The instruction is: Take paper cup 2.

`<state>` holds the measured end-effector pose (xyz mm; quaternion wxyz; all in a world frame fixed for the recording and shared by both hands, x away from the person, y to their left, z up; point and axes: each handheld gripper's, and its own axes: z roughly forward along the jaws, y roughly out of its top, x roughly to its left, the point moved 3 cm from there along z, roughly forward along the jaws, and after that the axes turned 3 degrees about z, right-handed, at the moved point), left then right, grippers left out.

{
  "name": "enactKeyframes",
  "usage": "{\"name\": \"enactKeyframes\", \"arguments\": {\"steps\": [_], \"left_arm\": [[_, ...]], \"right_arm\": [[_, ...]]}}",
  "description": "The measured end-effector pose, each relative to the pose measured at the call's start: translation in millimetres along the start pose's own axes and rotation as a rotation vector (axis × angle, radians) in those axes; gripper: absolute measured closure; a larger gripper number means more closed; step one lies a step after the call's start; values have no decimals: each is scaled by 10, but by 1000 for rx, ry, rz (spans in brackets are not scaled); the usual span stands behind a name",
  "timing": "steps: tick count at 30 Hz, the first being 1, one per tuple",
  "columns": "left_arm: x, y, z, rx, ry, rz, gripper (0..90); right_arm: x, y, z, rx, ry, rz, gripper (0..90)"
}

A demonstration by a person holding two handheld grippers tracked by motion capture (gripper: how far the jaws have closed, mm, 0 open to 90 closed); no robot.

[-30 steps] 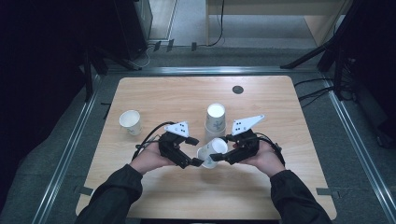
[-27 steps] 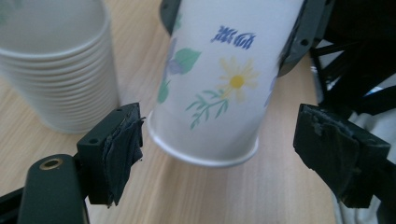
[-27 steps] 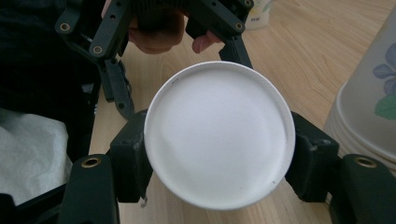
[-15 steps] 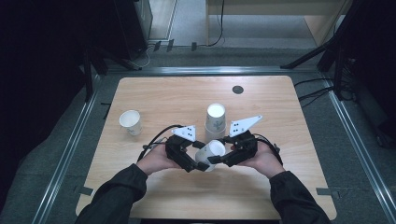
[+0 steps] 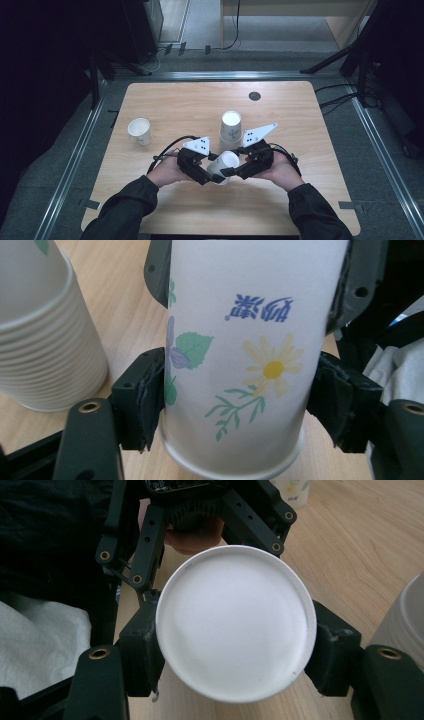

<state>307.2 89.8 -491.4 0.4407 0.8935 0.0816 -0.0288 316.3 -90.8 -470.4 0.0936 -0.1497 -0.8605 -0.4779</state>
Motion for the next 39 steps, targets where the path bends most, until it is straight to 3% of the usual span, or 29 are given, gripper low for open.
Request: {"name": "enactKeyframes", "arguments": {"steps": [12, 17, 21, 28, 35, 37, 39], "left_arm": [[0, -15, -24, 12, -31, -16, 333], [33, -14, -89, -16, -34, -38, 331], [51, 2, -157, 37, -8, -11, 326], [127, 39, -313, 80, 23, -27, 324], [175, 123, -392, 186, 41, -10, 315], [183, 136, -407, 204, 26, -15, 308], [191, 141, -431, 200, 41, -17, 310]], "right_arm": [[15, 8, -7, 17, 10, 4, 330], [-13, -42, -75, 35, -6, -6, 320], [-54, -94, -117, 55, -41, -5, 307], [-96, -195, -110, 111, -78, -17, 307], [-96, -239, -115, 117, -97, -4, 304], [-97, -251, -119, 117, -105, -2, 304], [-109, -259, -124, 111, -117, 0, 304]]}}
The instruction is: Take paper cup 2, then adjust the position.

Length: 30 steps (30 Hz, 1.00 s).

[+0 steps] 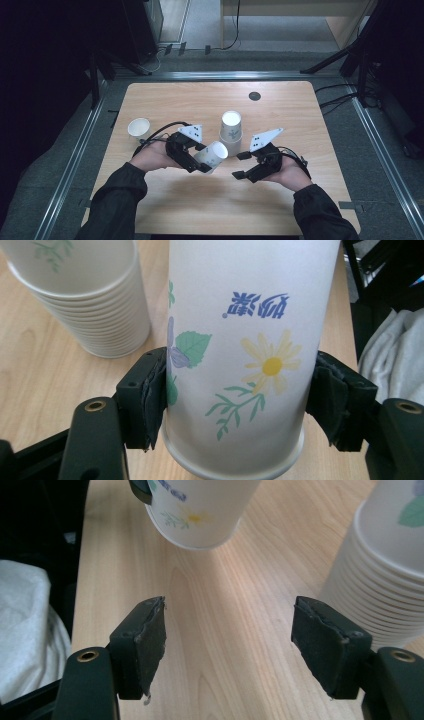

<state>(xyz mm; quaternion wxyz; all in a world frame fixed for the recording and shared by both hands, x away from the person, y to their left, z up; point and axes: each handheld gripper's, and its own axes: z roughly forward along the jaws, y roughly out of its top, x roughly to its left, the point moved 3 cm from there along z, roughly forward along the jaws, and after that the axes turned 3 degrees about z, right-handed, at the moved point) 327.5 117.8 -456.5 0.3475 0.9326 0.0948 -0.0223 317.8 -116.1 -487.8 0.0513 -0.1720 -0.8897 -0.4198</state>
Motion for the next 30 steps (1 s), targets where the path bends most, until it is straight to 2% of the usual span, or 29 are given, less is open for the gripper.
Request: {"name": "enactKeyframes", "arguments": {"steps": [3, 8, 11, 15, 25, 30], "left_arm": [[13, -8, -10, 4, 21, -3, 313], [-6, -10, 6, 67, 37, -8, 313], [-51, 29, 23, 131, 62, 18, 313], [-109, 96, 31, 148, 44, 45, 313], [-137, 59, 189, 224, 34, 58, 312], [-153, 46, 290, 258, 12, 73, 312]], "right_arm": [[-14, 3, 3, -16, -9, 11, 303], [0, 12, 56, -13, -9, 7, 303], [3, 14, 72, -4, -17, 4, 300], [16, 36, 68, -33, -11, 1, 300], [54, 52, 114, -32, -1, -20, 295], [66, 57, 156, -23, 10, -30, 295]]}}
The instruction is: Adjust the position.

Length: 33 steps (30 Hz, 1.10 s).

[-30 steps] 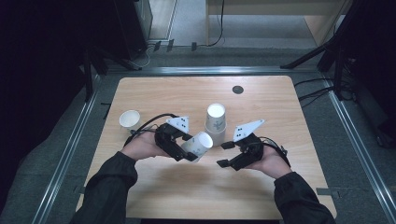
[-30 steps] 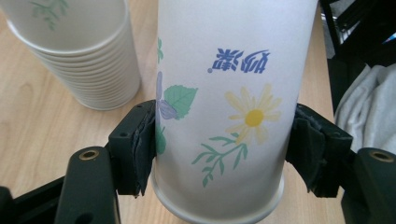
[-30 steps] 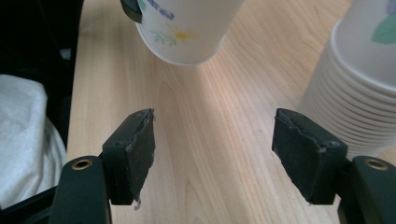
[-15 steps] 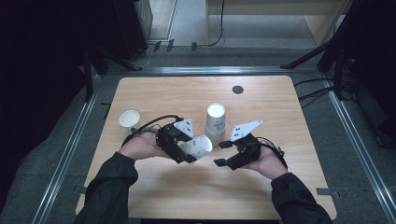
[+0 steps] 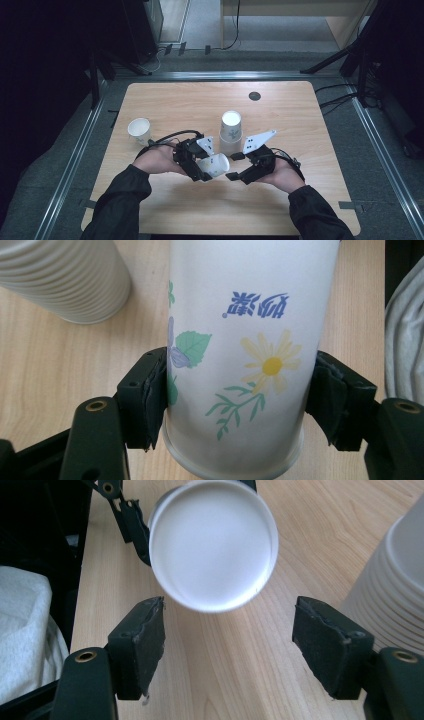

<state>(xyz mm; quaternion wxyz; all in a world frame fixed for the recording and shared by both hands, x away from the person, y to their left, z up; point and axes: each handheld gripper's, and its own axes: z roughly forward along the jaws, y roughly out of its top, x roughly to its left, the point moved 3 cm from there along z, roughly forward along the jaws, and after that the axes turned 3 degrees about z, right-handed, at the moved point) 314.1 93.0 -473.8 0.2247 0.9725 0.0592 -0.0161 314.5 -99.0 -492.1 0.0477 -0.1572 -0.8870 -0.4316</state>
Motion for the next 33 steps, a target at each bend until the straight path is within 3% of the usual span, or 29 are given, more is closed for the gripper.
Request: {"name": "enactKeyframes", "arguments": {"steps": [4, 15, 27, 30, 33], "left_arm": [[-17, 15, 52, 21, -15, -12, 312], [-74, 48, 199, 81, -8, 33, 309], [-130, 74, 223, 64, -26, 48, 300], [-120, 63, 203, 54, -34, 47, 268], [-98, 52, 187, 30, -45, 14, 174]], "right_arm": [[11, 6, 36, 9, 11, -13, 295], [75, 30, 164, 39, 41, -47, 293], [134, 43, 259, 56, 75, -82, 349], [139, 57, 245, 46, 87, -79, 350], [131, 74, 212, 35, 78, -83, 350]]}}
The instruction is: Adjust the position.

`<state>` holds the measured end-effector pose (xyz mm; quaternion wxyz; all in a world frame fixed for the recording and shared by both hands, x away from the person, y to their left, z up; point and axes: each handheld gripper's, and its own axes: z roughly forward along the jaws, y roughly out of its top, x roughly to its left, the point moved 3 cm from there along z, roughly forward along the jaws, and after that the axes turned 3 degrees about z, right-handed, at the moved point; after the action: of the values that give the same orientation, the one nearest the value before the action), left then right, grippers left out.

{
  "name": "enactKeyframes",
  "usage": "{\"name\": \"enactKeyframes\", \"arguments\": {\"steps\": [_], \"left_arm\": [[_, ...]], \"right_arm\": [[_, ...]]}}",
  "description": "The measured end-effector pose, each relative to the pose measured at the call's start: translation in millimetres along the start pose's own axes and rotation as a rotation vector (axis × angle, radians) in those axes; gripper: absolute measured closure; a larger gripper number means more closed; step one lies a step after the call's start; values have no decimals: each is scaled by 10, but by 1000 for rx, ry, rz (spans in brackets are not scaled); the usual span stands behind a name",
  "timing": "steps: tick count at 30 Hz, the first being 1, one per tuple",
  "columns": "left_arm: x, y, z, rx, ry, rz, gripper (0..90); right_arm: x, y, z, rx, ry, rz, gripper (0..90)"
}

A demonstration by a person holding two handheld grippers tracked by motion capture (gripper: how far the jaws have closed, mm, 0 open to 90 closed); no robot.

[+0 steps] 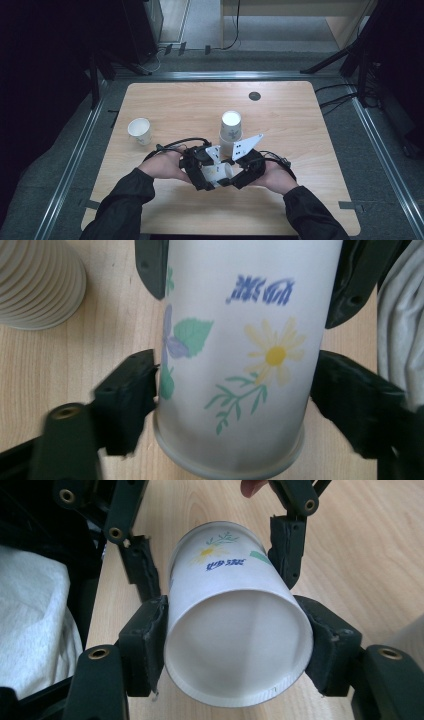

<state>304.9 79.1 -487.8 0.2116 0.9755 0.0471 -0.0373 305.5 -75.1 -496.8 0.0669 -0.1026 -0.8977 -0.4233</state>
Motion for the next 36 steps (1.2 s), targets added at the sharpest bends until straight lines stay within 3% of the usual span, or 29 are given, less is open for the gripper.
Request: {"name": "enactKeyframes", "arguments": {"steps": [4, 6, 9, 15, 28, 36], "left_arm": [[37, -26, -54, -53, -4, -10, 133], [55, -45, -84, -82, 19, -7, 134], [74, -82, -117, -110, 23, -23, 132], [98, -163, -184, -194, 20, -79, 135], [68, -234, -167, -322, 5, -102, 134], [39, -193, -87, -361, 14, -77, 139]], "right_arm": [[-25, -2, -78, -17, -4, 9, 350], [-41, -3, -124, -32, -9, 11, 350], [-54, -1, -179, -44, -12, 15, 350], [-80, 5, -278, -72, -21, 27, 350], [-65, 44, -373, -114, -6, 37, 350], [-71, 77, -347, -128, 28, 49, 350]]}}
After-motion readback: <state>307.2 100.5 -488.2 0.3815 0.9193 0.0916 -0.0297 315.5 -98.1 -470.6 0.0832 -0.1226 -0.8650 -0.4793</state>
